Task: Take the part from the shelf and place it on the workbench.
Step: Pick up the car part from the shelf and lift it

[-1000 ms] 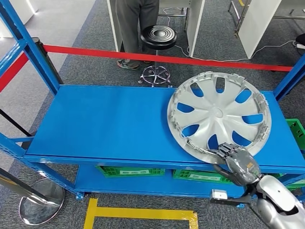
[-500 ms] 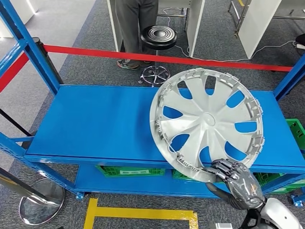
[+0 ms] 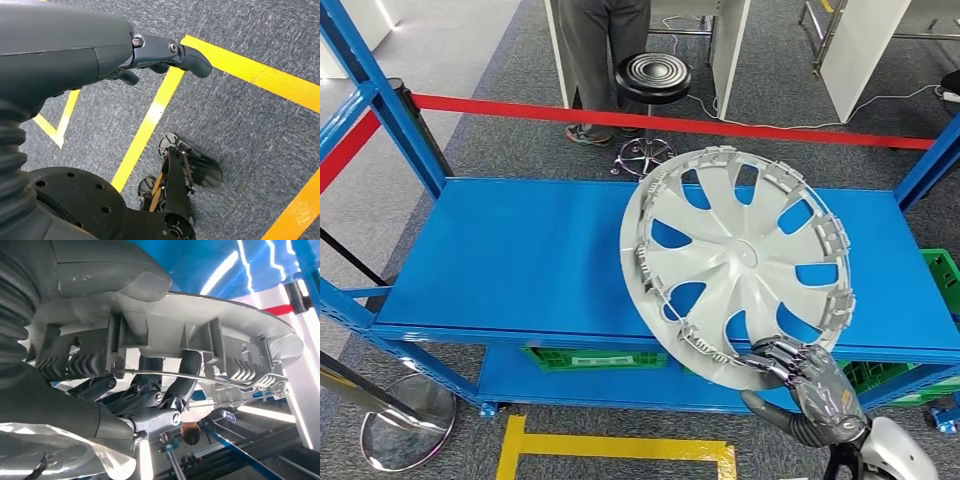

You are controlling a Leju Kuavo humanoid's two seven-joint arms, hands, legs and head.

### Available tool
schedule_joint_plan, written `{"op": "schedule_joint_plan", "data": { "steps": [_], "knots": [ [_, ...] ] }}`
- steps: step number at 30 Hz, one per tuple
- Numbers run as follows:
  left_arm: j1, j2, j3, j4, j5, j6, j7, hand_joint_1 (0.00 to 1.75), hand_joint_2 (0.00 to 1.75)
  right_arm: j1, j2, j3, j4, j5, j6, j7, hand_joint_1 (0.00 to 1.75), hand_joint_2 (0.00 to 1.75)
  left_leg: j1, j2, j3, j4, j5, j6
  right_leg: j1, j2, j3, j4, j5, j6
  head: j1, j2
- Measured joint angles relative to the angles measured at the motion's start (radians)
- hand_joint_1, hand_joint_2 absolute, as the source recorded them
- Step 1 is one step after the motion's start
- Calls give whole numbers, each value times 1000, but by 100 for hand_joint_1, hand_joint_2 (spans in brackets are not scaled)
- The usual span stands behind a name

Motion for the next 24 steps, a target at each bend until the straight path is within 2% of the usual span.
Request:
{"op": "schedule_joint_plan", "data": {
  "steps": [3,6,8,10,11,13,14,15,16,18,19,20,21,24],
  "knots": [
    [0,1,0,0,3,1,0,0,175,5,7,1,-5,-9,6,-6,175,175,-3,0,0,2,-1,2,-4,0,0,0,1,2,0,0],
    [0,3,0,0,5,6,0,0,175,9,11,1,-9,-10,12,-7,175,175,-8,0,-2,4,-2,9,-8,0,0,-2,3,8,0,0],
    [0,3,0,0,5,9,1,0,175,13,11,0,-13,-8,16,-6,175,175,-8,0,-2,-1,6,19,-10,0,0,-5,6,16,0,0],
    [-2,2,0,0,5,11,1,0,175,17,11,-3,-15,-5,18,-5,175,175,-4,2,-1,-16,21,32,-11,-1,-13,13,-13,22,2,0],
    [-2,2,0,0,5,11,1,0,175,18,11,-5,-16,-3,18,-5,175,175,-1,3,-2,-23,27,36,-11,-2,-31,50,-40,23,4,0],
    [-1,0,0,0,5,11,1,0,175,19,11,-7,-16,0,19,-5,175,175,-1,5,-7,-26,31,39,-11,-3,-86,175,-104,27,8,0],
    [-1,-1,0,0,5,10,1,0,175,20,11,-7,-16,2,19,-5,175,175,-1,5,-9,-25,32,39,-11,-3,-110,233,-123,30,8,0],
    [0,-2,0,0,4,9,1,0,175,21,11,-8,-16,3,20,-4,175,175,0,6,-10,-25,33,38,-12,-3,-123,264,-123,34,8,0],
    [1,-2,0,0,4,7,1,0,175,21,11,-8,-16,4,21,-2,175,175,1,6,-11,-24,33,36,-15,-4,-118,255,-102,37,8,0],
    [1,-4,0,0,3,3,1,0,175,21,11,-10,-16,4,22,2,175,175,6,4,-12,-18,32,28,-21,-7,-63,146,-35,45,8,0],
    [0,-4,0,0,3,2,1,0,175,20,11,-11,-16,5,22,3,175,175,6,3,-17,-11,30,20,-22,-7,-32,88,-12,47,10,0],
    [0,-3,0,0,2,1,1,0,175,20,11,-12,-16,6,22,4,175,175,5,2,-22,-4,28,11,-22,-5,-12,50,-2,47,11,0],
    [0,-2,0,0,2,0,1,0,175,19,11,-12,-15,7,22,4,175,175,2,0,-28,3,29,4,-22,-3,-4,33,-5,43,12,0],
    [0,-1,0,1,0,2,1,0,175,20,11,-12,-15,9,22,5,175,175,1,-1,-45,17,28,-12,-21,0,-18,35,-10,21,10,0]
  ]
}}
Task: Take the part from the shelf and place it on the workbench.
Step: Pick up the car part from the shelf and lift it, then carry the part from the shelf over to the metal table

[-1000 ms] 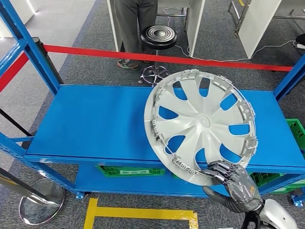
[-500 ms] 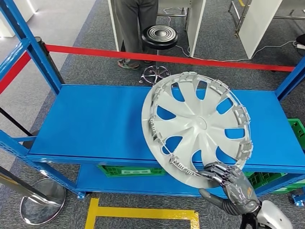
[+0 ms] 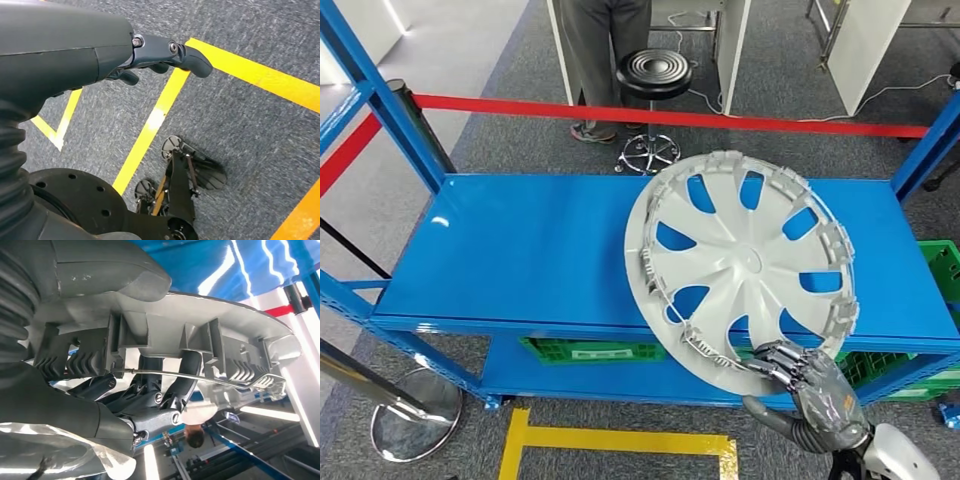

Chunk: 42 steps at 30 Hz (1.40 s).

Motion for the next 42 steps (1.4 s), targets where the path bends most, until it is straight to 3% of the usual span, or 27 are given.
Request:
{"op": "schedule_joint_plan", "data": {
  "steps": [2,4,6,7,8,10,11,14,16,17,19,21,22,23,24,25,27,29,32,33,35,37,38,39,40,42],
  "knots": [
    [0,0,0,0,0,1,0,0,175,1,0,0,0,0,0,1,175,175,2,1,-20,47,-46,-7,1,-4,-12,1,8,-19,-3,0],
    [0,0,0,1,0,0,0,0,175,0,0,-1,0,0,0,1,175,175,2,2,-57,162,-126,-10,7,-8,-28,1,18,-37,-7,0],
    [0,-1,0,1,0,-2,1,0,175,1,0,0,0,1,0,1,175,175,1,2,-77,255,-168,-5,17,-10,-43,2,29,-47,-8,0],
    [0,-1,0,1,0,-3,1,0,175,1,0,0,0,1,0,1,175,175,-2,2,-66,256,-160,1,23,-11,-49,2,35,-50,-8,0],
    [-1,-1,0,1,-1,-4,2,0,175,1,0,0,0,1,0,1,175,175,-5,2,-38,219,-137,10,28,-11,-55,2,40,-52,-8,0],
    [-1,0,0,1,-2,-4,3,0,175,2,0,0,0,1,0,1,175,175,-15,1,33,102,-83,33,36,-11,-63,2,49,-54,-8,0],
    [-2,2,0,1,-2,-5,3,0,175,3,0,0,0,1,0,1,175,175,-20,1,65,46,-72,45,38,-11,-66,1,54,-54,-7,0],
    [-4,6,0,1,-3,-5,4,0,175,4,1,0,0,2,0,1,175,175,-31,1,92,-25,-64,54,32,-13,-76,-2,73,-42,-5,0],
    [-4,6,0,1,-3,-6,4,0,175,7,2,0,0,4,0,1,175,175,-33,2,85,-38,-43,51,27,-13,-81,-7,83,-31,-6,0],
    [-4,6,0,1,-4,-7,4,0,175,10,2,0,0,9,-1,2,175,175,-30,4,81,-47,-31,53,27,-12,-87,-2,72,-25,-5,0],
    [-5,5,0,1,-5,-10,4,0,175,15,2,-2,0,22,-2,5,175,175,-23,7,66,-60,-6,55,27,-10,-110,57,2,-16,-2,0],
    [-5,3,0,1,-9,-13,3,0,175,18,2,-2,0,31,-2,7,175,175,-22,8,40,-59,13,56,25,-10,-138,171,-82,-8,0,0],
    [-5,2,0,1,-11,-15,3,0,175,19,2,-2,0,33,-2,8,175,175,-22,9,27,-58,22,55,23,-10,-143,219,-98,-4,0,0],
    [-5,1,0,1,-12,-15,3,0,175,22,2,-2,0,34,-2,9,175,175,-21,9,13,-55,31,53,22,-10,-136,242,-91,0,0,0],
    [-5,0,0,1,-13,-15,3,0,175,24,2,-2,0,35,-2,9,175,175,-19,10,-2,-50,39,49,20,-10,-115,234,-67,4,0,0],
    [-5,-1,0,1,-14,-15,3,0,175,25,2,-2,0,35,-2,10,175,175,-17,10,-16,-44,46,45,17,-10,-79,194,-35,8,0,0],
    [-5,-1,0,1,-15,-14,3,0,175,25,2,-2,0,34,-2,12,175,175,-14,9,-43,-26,56,34,13,-9,14,63,-17,17,2,0],
    [-6,-1,0,1,-16,-12,3,0,175,26,2,-3,0,33,-2,14,175,175,-16,8,-60,-11,68,23,16,-7,65,-23,-40,11,3,0],
    [-4,-1,0,1,-19,-9,3,0,175,29,1,-3,0,29,-2,15,175,175,-16,7,-71,-3,76,10,18,-8,49,-31,-34,-20,3,0],
    [-4,-1,0,2,-20,-9,3,0,175,30,1,-4,0,28,-2,15,175,175,-14,7,-76,11,52,5,18,-10,40,-31,-27,-31,2,0],
    [-3,-1,0,2,-23,-8,3,0,175,31,1,-6,0,25,-2,15,175,175,-12,7,-95,93,-43,-5,18,-12,21,-31,-8,-49,0,0],
    [-4,-3,-1,2,-24,-9,3,0,175,34,1,-8,0,22,-2,15,175,175,-11,7,-112,216,-129,-9,21,-13,-1,-29,14,-55,-1,0],
    [-5,-3,-1,2,-25,-9,3,0,175,36,1,-9,0,21,-2,15,175,175,-11,7,-111,258,-140,-8,23,-14,-14,-27,26,-56,-1,0],
    [-5,-4,-2,2,-27,-9,4,0,175,38,1,-10,0,20,-2,15,175,175,-11,7,-96,269,-130,-5,26,-14,-29,-25,36,-56,-1,0],
    [-5,-4,-2,2,-28,-8,4,0,175,41,1,-11,0,19,-2,15,175,175,-12,7,-66,245,-105,1,29,-14,-43,-24,46,-56,-2,0],
    [-7,-2,-4,2,-31,-6,5,0,175,46,1,-14,0,19,-3,15,175,175,-18,6,27,114,-64,23,35,-14,-64,-22,64,-55,-1,0]
  ]
}}
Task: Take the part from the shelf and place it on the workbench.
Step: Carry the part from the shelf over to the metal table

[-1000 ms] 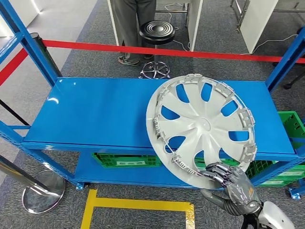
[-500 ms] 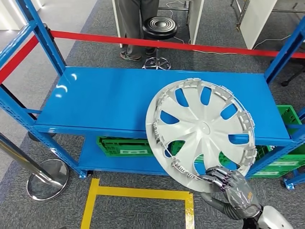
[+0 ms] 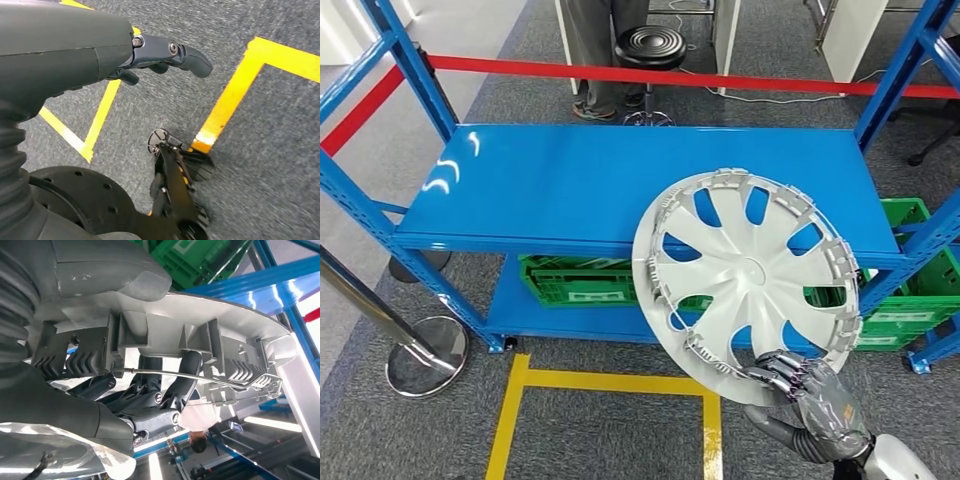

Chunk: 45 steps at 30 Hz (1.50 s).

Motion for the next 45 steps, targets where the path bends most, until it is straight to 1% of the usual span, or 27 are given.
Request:
{"op": "schedule_joint_plan", "data": {
  "steps": [2,3,6,8,10,11,12,13,15,17,19,21,22,24,26,28,30,32,34,36,37,39,40,42,43,44,45],
  "knots": [
    [-2,1,-2,0,-3,2,1,0,175,5,-1,-5,-1,1,-2,0,175,175,-7,0,76,-129,1,18,2,-1,-12,0,17,7,1,0],
    [-3,2,-2,0,-4,2,2,0,175,7,-2,-7,-2,2,-3,1,175,175,-10,-1,90,-160,-4,21,0,-2,-16,-2,26,13,1,0],
    [-4,-2,-4,0,-7,3,11,0,175,16,-6,-11,-6,12,-6,2,175,175,-11,1,82,-186,19,24,-6,-1,-28,-4,36,32,1,0],
    [-3,-3,-4,0,-6,4,14,0,175,22,-11,-12,-8,18,-8,3,175,175,-6,2,66,-198,43,31,-7,2,-50,45,-28,42,3,0],
    [-3,-3,-4,0,-5,5,14,0,175,25,-15,-12,-8,25,-11,5,175,175,-6,-1,41,-197,64,35,-8,3,-81,160,-121,50,5,0],
    [-3,-4,-4,0,-5,6,14,0,175,27,-16,-12,-8,29,-13,7,175,175,-6,-3,27,-196,74,34,-9,3,-92,219,-142,53,6,0],
    [-2,-5,-4,0,-5,7,14,0,175,29,-17,-12,-8,33,-14,9,175,175,-5,-6,13,-193,84,33,-9,3,-94,261,-139,56,6,0],
    [-2,-6,-4,0,-6,9,14,0,175,32,-18,-12,-8,35,-15,10,175,175,-5,-11,-2,-190,94,30,-11,4,-81,271,-114,58,6,0],
    [-2,-8,-4,0,-7,12,14,0,175,35,-21,-12,-9,40,-17,14,175,175,-3,-25,-28,-179,108,22,-16,19,-1,187,-59,61,6,0],
    [-4,-8,-4,0,-9,15,13,0,175,38,-23,-12,-10,43,-18,17,175,175,-5,-41,-52,-160,117,12,-22,56,104,45,-66,61,6,0],
    [-6,-8,-5,0,-12,16,5,0,175,40,-24,-11,-12,45,-20,19,175,175,-8,-59,-72,-142,126,2,-23,69,146,-25,-100,51,6,0],
    [-4,-7,-5,0,-15,16,-5,0,175,42,-25,-10,-14,45,-21,20,175,175,-8,-69,-86,-132,131,-7,-24,48,135,-29,-107,33,4,0],
    [-2,-7,-5,0,-17,15,-9,0,175,43,-25,-10,-15,44,-22,21,175,175,-7,-61,-93,-118,119,-12,-24,37,132,-27,-104,24,2,0],
    [0,-7,-7,0,-18,15,-11,0,175,46,-26,-10,-18,43,-24,23,175,175,-3,-32,-123,-36,56,-24,-24,11,128,-27,-99,11,-3,0],
    [0,-7,-10,0,-20,15,-11,0,175,48,-27,-9,-20,43,-25,24,175,175,4,-18,-163,93,-15,-34,-21,-15,127,-27,-95,6,-6,0],
    [1,-8,-13,0,-21,15,-11,0,175,47,-27,-7,-20,43,-25,24,175,175,8,-15,-167,146,-23,-36,-19,-39,127,-25,-92,6,-6,0],
    [2,-8,-16,0,-22,15,-11,0,175,45,-27,-4,-21,43,-25,24,175,175,7,-5,-114,64,34,-29,-16,-62,130,-24,-93,9,-7,0],
    [2,-8,-17,0,-23,16,-11,0,175,43,-27,-2,-22,43,-26,24,175,175,-3,30,-49,-55,78,-11,-13,-82,130,-24,-96,14,-6,0],
    [2,-7,-18,0,-23,17,-11,0,175,39,-27,0,-22,44,-28,25,175,175,-14,54,-27,-106,81,4,-10,-102,131,-24,-97,22,-6,0],
    [2,-7,-18,0,-23,18,-10,0,175,37,-28,1,-25,44,-30,26,175,175,-15,41,-27,-125,78,15,-9,-116,131,-24,-99,32,-5,0],
    [2,-7,-18,0,-23,19,-10,0,175,36,-28,2,-27,44,-30,26,175,175,-13,32,-26,-136,78,20,-10,-100,126,-19,-106,37,-4,0],
    [1,-8,-19,0,-25,20,-8,0,175,37,-31,2,-30,44,-31,27,175,175,-6,12,-25,-152,83,27,-14,-43,93,41,-146,43,1,0],
    [0,-9,-19,0,-25,21,-7,0,175,37,-33,3,-30,45,-31,27,175,175,-6,3,-26,-153,85,30,-15,-14,63,101,-174,44,4,0],
    [0,-11,-20,0,-25,20,-6,0,175,39,-35,5,-30,45,-32,28,175,175,-7,-18,-28,-153,86,32,-15,3,-5,229,-216,46,6,0],
    [0,-12,-20,1,-25,20,-5,0,175,40,-36,7,-30,45,-32,28,175,175,-7,-30,-28,-152,87,32,-14,4,-25,258,-212,48,6,0],
    [0,-13,-20,1,-26,20,-5,0,175,41,-37,9,-30,45,-33,28,175,175,-7,-42,-28,-150,87,32,-15,5,-27,250,-189,49,7,0],
    [0,-14,-20,1,-26,21,-5,0,175,41,-38,10,-30,46,-33,29,175,175,-7,-55,-28,-147,86,31,-16,9,-12,205,-151,50,7,0]
  ]
}}
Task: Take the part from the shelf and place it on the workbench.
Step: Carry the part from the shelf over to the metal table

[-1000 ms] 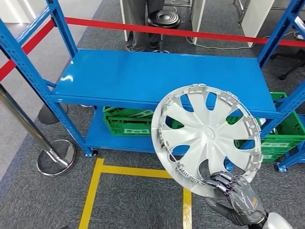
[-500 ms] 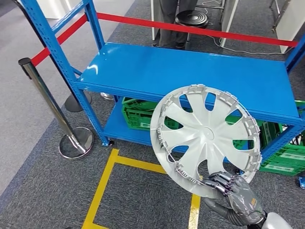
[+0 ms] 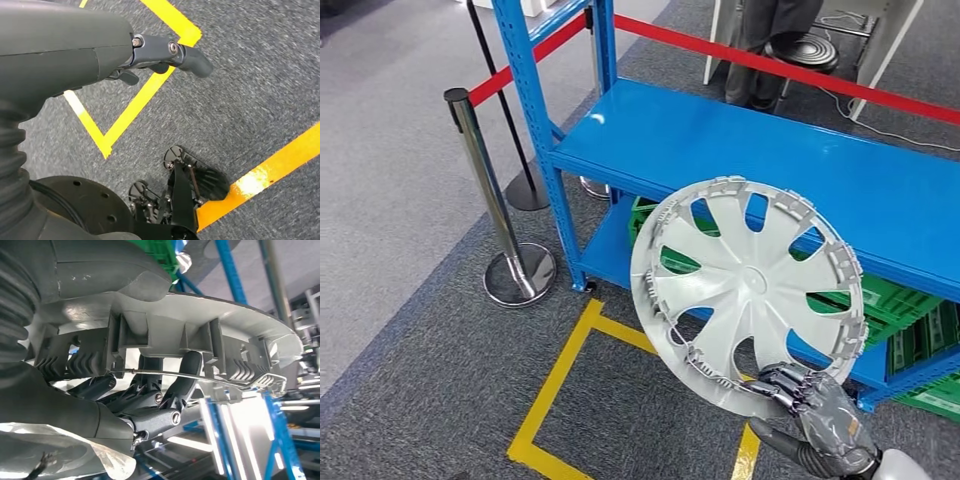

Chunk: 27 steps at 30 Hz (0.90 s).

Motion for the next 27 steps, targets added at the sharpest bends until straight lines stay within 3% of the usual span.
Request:
{"op": "schedule_joint_plan", "data": {
  "steps": [2,4,5,7,9,11,13,14,15,16,18,20,22,23,24,26,27],
  "knots": [
    [-1,-2,0,0,-1,1,0,0,175,1,-2,2,0,1,-1,1,175,175,-1,-24,-5,12,-3,-5,-6,40,50,-125,66,0,0,0],
    [-1,-4,0,0,-4,1,0,0,175,3,-4,4,-3,2,-4,1,175,175,-1,-45,-19,24,-3,-16,-10,78,80,-190,79,-3,-1,0],
    [-1,-4,-1,0,-6,1,0,0,175,4,-5,5,-4,4,-5,1,175,175,0,-56,-26,27,0,-22,-9,81,83,-194,75,-5,-1,0],
    [2,-3,-1,1,-8,2,0,0,175,4,-8,6,-6,9,-6,1,175,175,2,-68,-35,29,4,-34,-10,59,84,-198,78,-15,-1,0],
    [3,-3,-1,1,-9,2,0,0,175,2,-9,8,-7,12,-6,2,175,175,0,-30,-54,68,-20,-47,-14,31,86,-202,82,-27,-8,0],
    [0,-4,-1,1,-9,2,0,0,175,2,-10,8,-8,16,-6,2,175,175,6,23,-107,182,-80,-62,-12,0,88,-202,81,-35,-16,0],
    [-1,-4,-1,1,-9,2,2,0,175,2,-11,10,-8,18,-6,2,175,175,16,39,-158,295,-120,-72,-11,-31,89,-202,79,-37,-16,0],
    [0,-4,-1,1,-9,2,3,0,175,1,-11,12,-8,19,-6,2,175,175,19,41,-162,307,-115,-75,-11,-45,90,-202,78,-37,-16,0],
    [1,-4,-1,1,-10,2,4,0,175,1,-11,13,-8,19,-6,2,175,175,22,44,-148,281,-92,-76,-11,-58,92,-202,76,-36,-16,0],
    [2,-4,-1,1,-10,2,5,0,175,0,-11,14,-8,19,-6,2,175,175,23,53,-118,222,-58,-76,-11,-70,95,-202,74,-33,-17,0],
    [1,-4,-1,1,-10,1,5,0,175,-1,-12,14,-10,19,-6,2,175,175,16,102,-54,92,-11,-67,-8,-92,100,-201,68,-23,-17,0],
    [-1,-4,-1,1,-10,0,8,0,175,-3,-14,16,-11,19,-6,2,175,175,5,135,-34,39,-5,-54,-2,-113,103,-203,64,-13,-16,0],
    [0,-4,-1,1,-10,0,11,0,175,-6,-16,18,-12,20,-6,2,175,175,3,118,-36,33,-4,-39,0,-134,110,-209,61,-3,-15,0],
    [1,-3,-1,1,-10,0,12,0,175,-8,-17,20,-13,20,-6,1,175,175,4,106,-35,28,-1,-32,-2,-126,112,-208,55,1,-13,0],
    [1,-3,-1,1,-10,1,13,0,175,-9,-18,22,-15,20,-6,2,175,175,6,94,-32,22,3,-24,-5,-102,105,-193,42,4,-12,0],
    [0,-4,-1,1,-10,0,13,0,175,-10,-20,25,-16,21,-6,2,175,175,8,70,-31,15,8,-12,-8,-36,57,-97,-11,5,-7,0],
    [-1,-5,-1,1,-10,0,13,0,175,-10,-21,26,-16,22,-6,2,175,175,7,58,-31,15,8,-8,-7,-16,20,-25,-41,4,-6,0]
  ]
}}
